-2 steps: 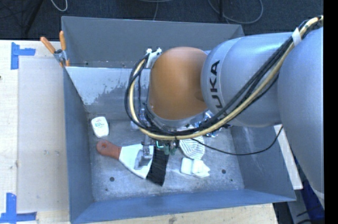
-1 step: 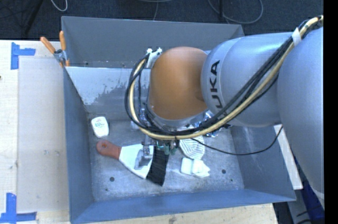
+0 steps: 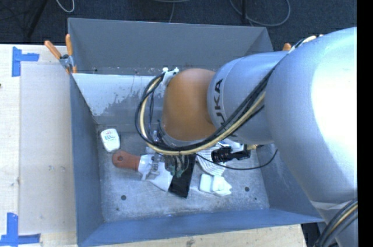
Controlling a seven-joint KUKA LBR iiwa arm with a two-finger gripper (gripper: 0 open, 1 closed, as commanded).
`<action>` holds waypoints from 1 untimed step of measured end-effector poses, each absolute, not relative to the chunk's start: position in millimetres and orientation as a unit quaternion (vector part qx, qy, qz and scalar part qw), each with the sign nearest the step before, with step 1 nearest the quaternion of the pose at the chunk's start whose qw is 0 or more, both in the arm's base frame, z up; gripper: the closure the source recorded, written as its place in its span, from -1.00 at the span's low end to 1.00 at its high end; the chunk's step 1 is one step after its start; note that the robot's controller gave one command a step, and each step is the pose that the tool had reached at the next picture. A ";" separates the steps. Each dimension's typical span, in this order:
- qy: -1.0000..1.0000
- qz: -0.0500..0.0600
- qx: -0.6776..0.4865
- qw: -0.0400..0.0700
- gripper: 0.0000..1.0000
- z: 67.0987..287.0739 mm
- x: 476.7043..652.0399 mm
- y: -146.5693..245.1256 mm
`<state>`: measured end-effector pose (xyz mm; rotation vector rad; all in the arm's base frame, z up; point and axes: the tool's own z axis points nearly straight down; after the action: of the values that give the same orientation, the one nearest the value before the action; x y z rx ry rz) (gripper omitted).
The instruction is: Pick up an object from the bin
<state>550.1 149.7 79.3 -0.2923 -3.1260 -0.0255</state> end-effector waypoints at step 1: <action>-0.996 -0.008 -0.094 0.000 1.00 79.2 550.6 148.9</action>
Offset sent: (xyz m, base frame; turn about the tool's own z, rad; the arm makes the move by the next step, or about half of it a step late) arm -0.0087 -0.0054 0.0746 0.0439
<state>550.6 148.9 79.2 -0.2947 -3.1279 -0.0248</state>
